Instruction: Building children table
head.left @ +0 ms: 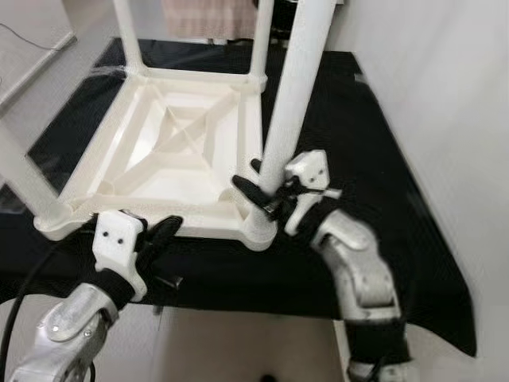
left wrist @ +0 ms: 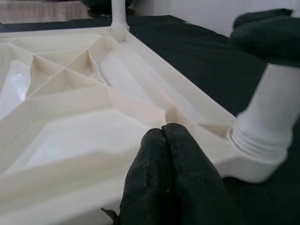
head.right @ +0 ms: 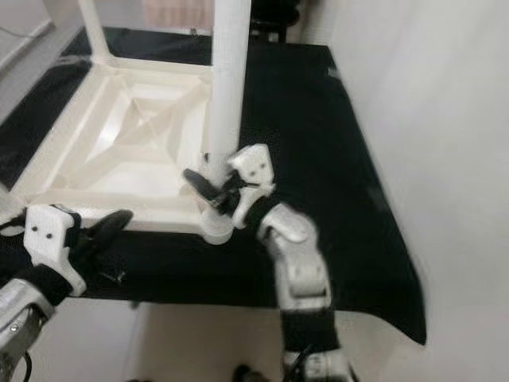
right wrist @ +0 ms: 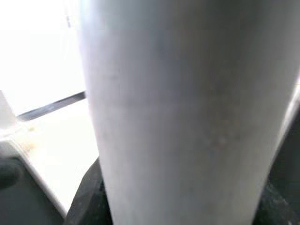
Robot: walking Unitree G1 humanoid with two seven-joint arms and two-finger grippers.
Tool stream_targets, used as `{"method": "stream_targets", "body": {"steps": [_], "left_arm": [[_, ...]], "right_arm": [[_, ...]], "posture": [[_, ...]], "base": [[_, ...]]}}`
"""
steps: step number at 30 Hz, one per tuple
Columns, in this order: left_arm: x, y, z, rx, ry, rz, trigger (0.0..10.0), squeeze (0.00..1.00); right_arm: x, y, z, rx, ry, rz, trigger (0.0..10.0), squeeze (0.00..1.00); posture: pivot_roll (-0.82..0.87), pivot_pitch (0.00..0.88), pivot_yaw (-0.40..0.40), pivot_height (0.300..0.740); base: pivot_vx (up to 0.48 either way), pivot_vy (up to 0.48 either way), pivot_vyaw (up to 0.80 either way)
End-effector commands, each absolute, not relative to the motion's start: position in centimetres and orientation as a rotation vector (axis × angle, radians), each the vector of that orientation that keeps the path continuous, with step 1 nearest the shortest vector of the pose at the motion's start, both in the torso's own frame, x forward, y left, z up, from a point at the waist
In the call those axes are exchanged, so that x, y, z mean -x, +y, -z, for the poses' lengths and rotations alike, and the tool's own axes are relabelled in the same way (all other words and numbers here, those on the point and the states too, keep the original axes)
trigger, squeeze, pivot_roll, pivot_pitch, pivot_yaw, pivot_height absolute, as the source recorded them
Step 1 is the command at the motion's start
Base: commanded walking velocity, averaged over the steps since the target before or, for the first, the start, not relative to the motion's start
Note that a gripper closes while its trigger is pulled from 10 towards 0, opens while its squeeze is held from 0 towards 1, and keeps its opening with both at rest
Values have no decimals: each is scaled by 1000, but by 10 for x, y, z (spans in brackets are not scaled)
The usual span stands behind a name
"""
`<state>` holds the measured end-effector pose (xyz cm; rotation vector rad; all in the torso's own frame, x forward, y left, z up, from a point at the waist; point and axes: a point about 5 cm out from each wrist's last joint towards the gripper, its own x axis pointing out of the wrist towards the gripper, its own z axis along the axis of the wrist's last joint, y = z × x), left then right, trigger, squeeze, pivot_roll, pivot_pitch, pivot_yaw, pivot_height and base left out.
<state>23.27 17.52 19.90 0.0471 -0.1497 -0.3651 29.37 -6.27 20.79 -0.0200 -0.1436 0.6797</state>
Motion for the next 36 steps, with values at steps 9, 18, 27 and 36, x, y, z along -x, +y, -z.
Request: {"method": "stream_targets", "body": {"steps": [9,18,27,36], "left_arm": [[-239,177,-191,-51,-128,358,10000,0],[-238,176,-190,-50,-127,362,10000,0],[-233,171,-188,-38,-125,374,10000,0],[-226,169,-188,-31,-122,380,10000,0]], "right_arm": [[-337,-61,-173,58,36,-582,10000,4],[-349,-65,-196,-1,-29,-642,10000,1000],[-348,-67,-226,156,-126,-1244,10000,0],[-363,-66,-232,170,-70,-1433,0,0]], "posture": [[113,198,-82,740],[116,194,-83,740],[130,180,-92,740],[160,199,-97,740]], "base": [[0,0,0],[0,0,0],[0,0,0],[0,0,0]]}}
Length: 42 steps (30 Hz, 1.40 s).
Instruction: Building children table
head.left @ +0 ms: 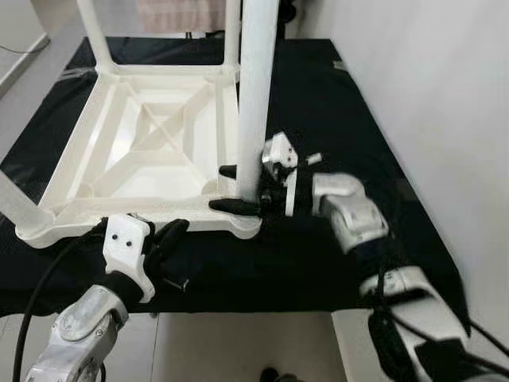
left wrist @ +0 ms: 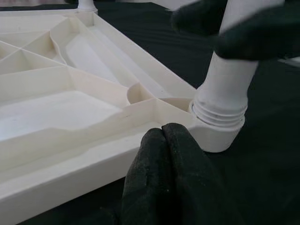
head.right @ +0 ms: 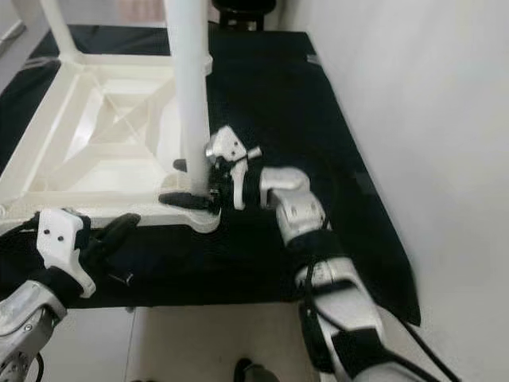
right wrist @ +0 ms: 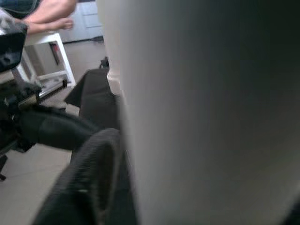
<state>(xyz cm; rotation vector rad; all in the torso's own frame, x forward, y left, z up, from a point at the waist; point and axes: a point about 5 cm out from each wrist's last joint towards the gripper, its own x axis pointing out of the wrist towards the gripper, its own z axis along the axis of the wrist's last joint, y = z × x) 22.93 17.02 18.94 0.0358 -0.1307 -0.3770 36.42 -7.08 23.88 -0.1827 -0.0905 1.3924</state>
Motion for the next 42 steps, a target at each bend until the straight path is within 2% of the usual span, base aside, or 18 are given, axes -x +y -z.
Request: {"method": "stream_targets", "body": {"steps": [1,6,12,13,15,16,17,18,20,21,23,24,25,30,31,33,34,42], "left_arm": [[-226,169,-188,-31,-122,380,10000,0],[-224,169,-189,-29,-122,381,10000,0],[-224,169,-189,-27,-123,381,10000,0],[-224,169,-190,-26,-125,381,10000,0],[-224,169,-190,-26,-125,381,10000,0],[-224,171,-191,-25,-128,380,10000,0],[-224,171,-191,-25,-128,380,10000,0],[-224,172,-192,-25,-129,380,10000,0],[-225,174,-193,-25,-131,380,10000,0],[-225,174,-193,-25,-131,380,10000,0],[-229,176,-193,-27,-130,379,10000,0],[-229,176,-193,-27,-130,379,10000,0],[-231,176,-192,-29,-128,381,10000,0],[-237,174,-191,-37,-127,384,10000,0],[-237,174,-190,-40,-129,374,10000,0],[-237,175,-190,-42,-131,366,10000,0],[-238,175,-190,-42,-133,360,10000,0],[-238,176,-191,-40,-133,369,10000,0]], "right_arm": [[-363,-66,-232,170,-68,-1442,0,0],[-364,-71,-233,133,-67,-1458,0,0],[-364,-95,-222,162,-46,-1455,0,0],[-363,-116,-219,167,-38,-1383,0,0],[-363,-116,-219,167,-38,-1383,0,0],[-367,-130,-201,149,10,-1049,0,0],[-367,-130,-201,149,10,-1049,0,0],[-367,-133,-191,133,38,-887,0,0],[-351,-129,-167,76,84,-425,0,0],[-351,-129,-167,76,84,-425,0,0],[-311,-83,-153,45,106,-513,0,0],[-311,-83,-153,45,106,-513,0,0],[-301,-59,-150,63,97,-629,0,0],[-306,-37,-148,95,66,-753,0,0],[-313,-38,-150,84,63,-749,10000,0],[-316,-39,-152,75,63,-744,10000,0],[-317,-41,-157,48,59,-746,10000,984],[-322,-50,-193,-22,-33,-865,10000,1000]], "posture": [[161,200,-97,740],[156,206,-95,740],[137,206,-93,740],[131,209,-95,740],[131,209,-95,740],[95,224,-101,740],[95,224,-101,740],[95,224,-101,740],[77,226,-89,740],[77,226,-89,740],[58,225,-59,740],[58,225,-59,740],[55,210,-53,740],[86,193,-76,740],[92,192,-83,740],[92,192,-83,740],[90,190,-87,740],[85,189,-81,740]], "base": [[0,0,0],[0,0,0],[0,0,0],[0,0,0],[0,0,0],[0,0,0],[0,0,0],[0,0,0],[0,0,0],[0,0,0],[0,0,0],[0,0,0],[0,0,0],[0,0,0],[0,0,0],[0,0,0],[0,0,0],[0,0,0]]}}
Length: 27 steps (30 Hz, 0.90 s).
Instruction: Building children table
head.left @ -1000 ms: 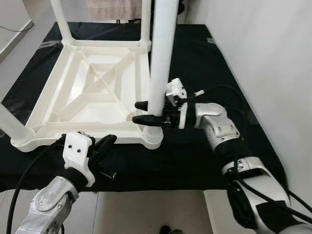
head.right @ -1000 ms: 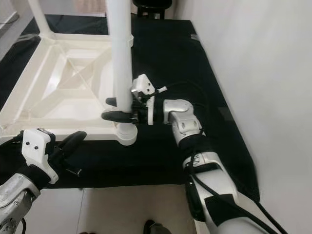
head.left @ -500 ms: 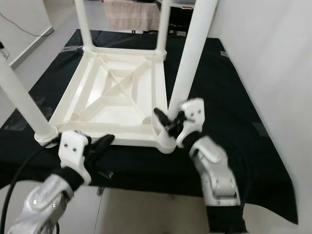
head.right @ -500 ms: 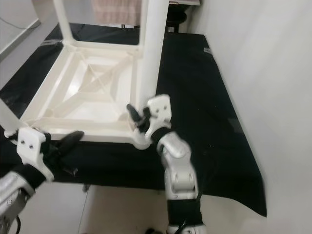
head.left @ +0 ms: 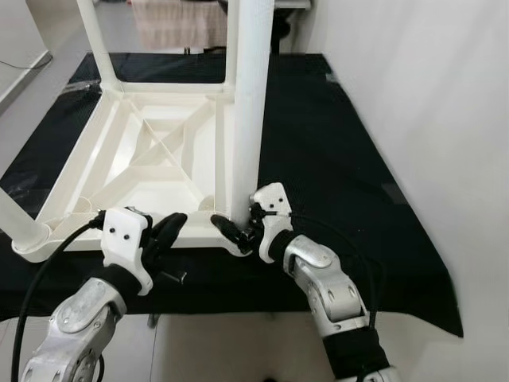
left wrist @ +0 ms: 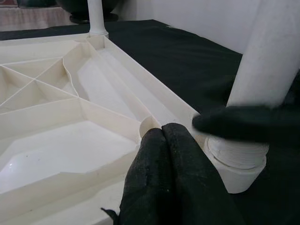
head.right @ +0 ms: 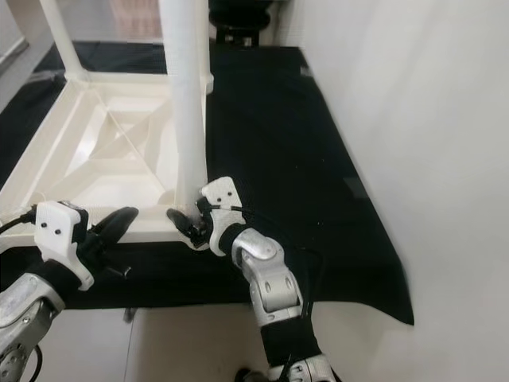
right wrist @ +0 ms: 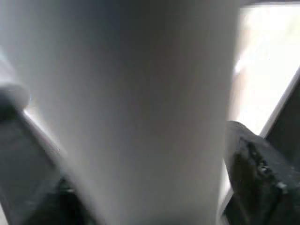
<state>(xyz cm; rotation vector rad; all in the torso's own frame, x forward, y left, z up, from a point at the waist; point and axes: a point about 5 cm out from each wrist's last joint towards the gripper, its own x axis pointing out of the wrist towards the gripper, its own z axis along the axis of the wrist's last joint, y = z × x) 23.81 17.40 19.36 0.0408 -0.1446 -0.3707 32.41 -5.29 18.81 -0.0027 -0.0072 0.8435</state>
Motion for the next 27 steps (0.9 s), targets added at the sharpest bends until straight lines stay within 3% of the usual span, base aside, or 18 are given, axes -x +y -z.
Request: {"method": "stream_targets", "body": {"steps": [1,2,3,4,5,7,9,12,13,14,15,27], "left_arm": [[-238,175,-191,-40,-133,370,10000,0],[-237,175,-191,-39,-133,370,10000,0],[-237,175,-191,-39,-133,370,10000,0],[-237,175,-191,-39,-133,370,10000,0],[-237,175,-191,-39,-133,370,10000,0],[-235,174,-191,-37,-133,372,10000,0],[-235,174,-191,-37,-133,372,10000,0],[-232,172,-191,-33,-133,375,10000,0],[-231,171,-191,-31,-133,376,10000,0],[-231,171,-191,-31,-133,376,10000,0],[-230,171,-191,-29,-132,377,10000,0],[-226,169,-192,-20,-130,382,10000,0]], "right_arm": [[-324,-52,-197,-15,-51,-895,10000,925],[-325,-54,-202,1,-72,-955,10000,659],[-325,-54,-202,1,-72,-955,10000,659],[-328,-58,-207,28,-96,-1030,10000,0],[-328,-58,-207,28,-96,-1030,10000,0],[-337,-67,-217,96,-139,-1210,10000,0],[-337,-67,-217,96,-139,-1210,10000,0],[-360,-76,-231,143,-137,-1263,10000,0],[-363,-77,-235,123,-124,-1293,8588,0],[-363,-77,-235,123,-124,-1293,8588,0],[-364,-78,-235,123,-102,-1339,0,0],[-365,-97,-226,101,-50,-1394,0,0]], "posture": [[88,190,-82,740],[93,191,-84,740],[93,191,-84,740],[97,191,-86,740],[97,191,-86,740],[108,198,-89,740],[108,198,-89,740],[121,203,-95,740],[129,208,-99,740],[129,208,-99,740],[133,210,-101,740],[130,221,-107,740]], "base": [[0,0,0],[0,0,0],[0,0,0],[0,0,0],[0,0,0],[0,0,0],[0,0,0],[0,0,0],[0,0,0],[0,0,0],[0,0,0],[0,0,0]]}}
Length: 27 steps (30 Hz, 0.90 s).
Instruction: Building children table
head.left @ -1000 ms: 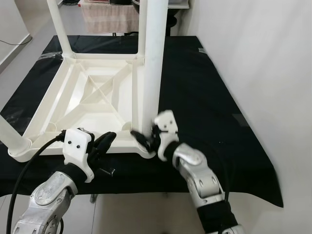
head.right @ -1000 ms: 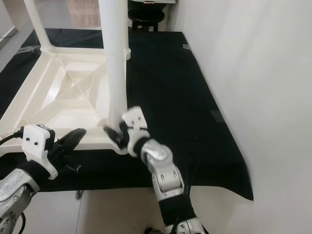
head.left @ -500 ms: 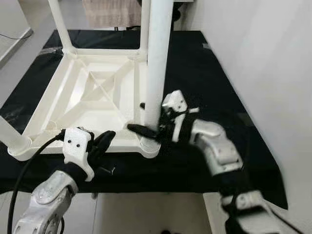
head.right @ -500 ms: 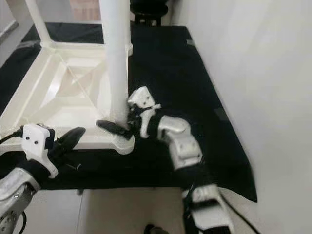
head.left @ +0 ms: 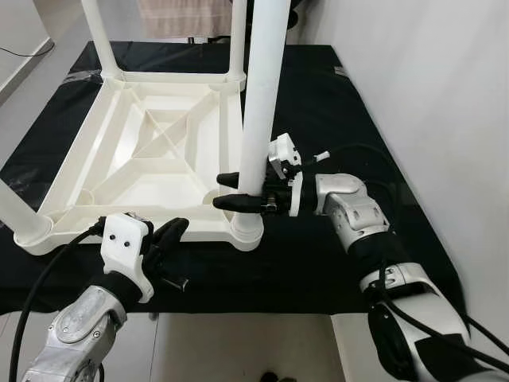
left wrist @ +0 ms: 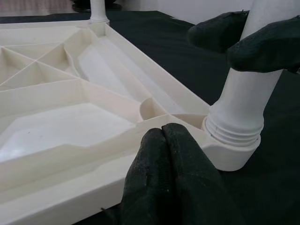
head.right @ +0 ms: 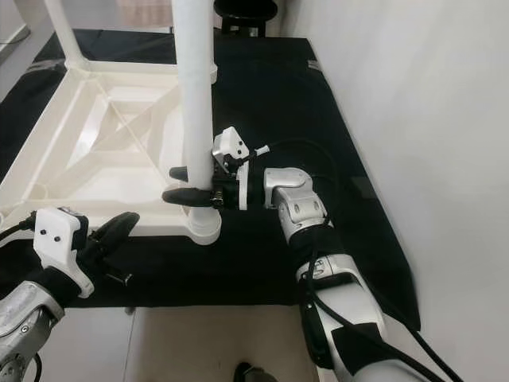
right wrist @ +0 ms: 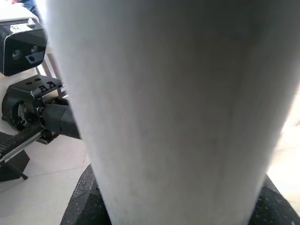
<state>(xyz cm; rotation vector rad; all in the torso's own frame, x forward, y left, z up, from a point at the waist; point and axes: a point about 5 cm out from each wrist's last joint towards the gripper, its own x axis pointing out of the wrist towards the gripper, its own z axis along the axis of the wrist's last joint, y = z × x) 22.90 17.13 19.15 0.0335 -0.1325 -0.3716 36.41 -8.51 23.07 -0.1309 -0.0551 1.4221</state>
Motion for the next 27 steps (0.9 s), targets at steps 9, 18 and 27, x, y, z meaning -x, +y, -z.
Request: {"method": "stream_targets", "body": {"steps": [9,18,27], "left_arm": [[-228,171,-191,-21,-128,380,10000,0],[-241,179,-190,-37,-123,373,10000,0],[-248,180,-187,-40,-133,347,10000,0]], "right_arm": [[-364,-136,-207,101,-67,-1041,0,0],[-310,-77,-146,162,86,-537,0,0],[-320,-66,-158,97,81,-627,10000,1000]], "posture": [[106,217,-109,740],[75,174,-64,740],[86,149,-93,740]], "base": [[0,0,0],[0,0,0],[0,0,0]]}}
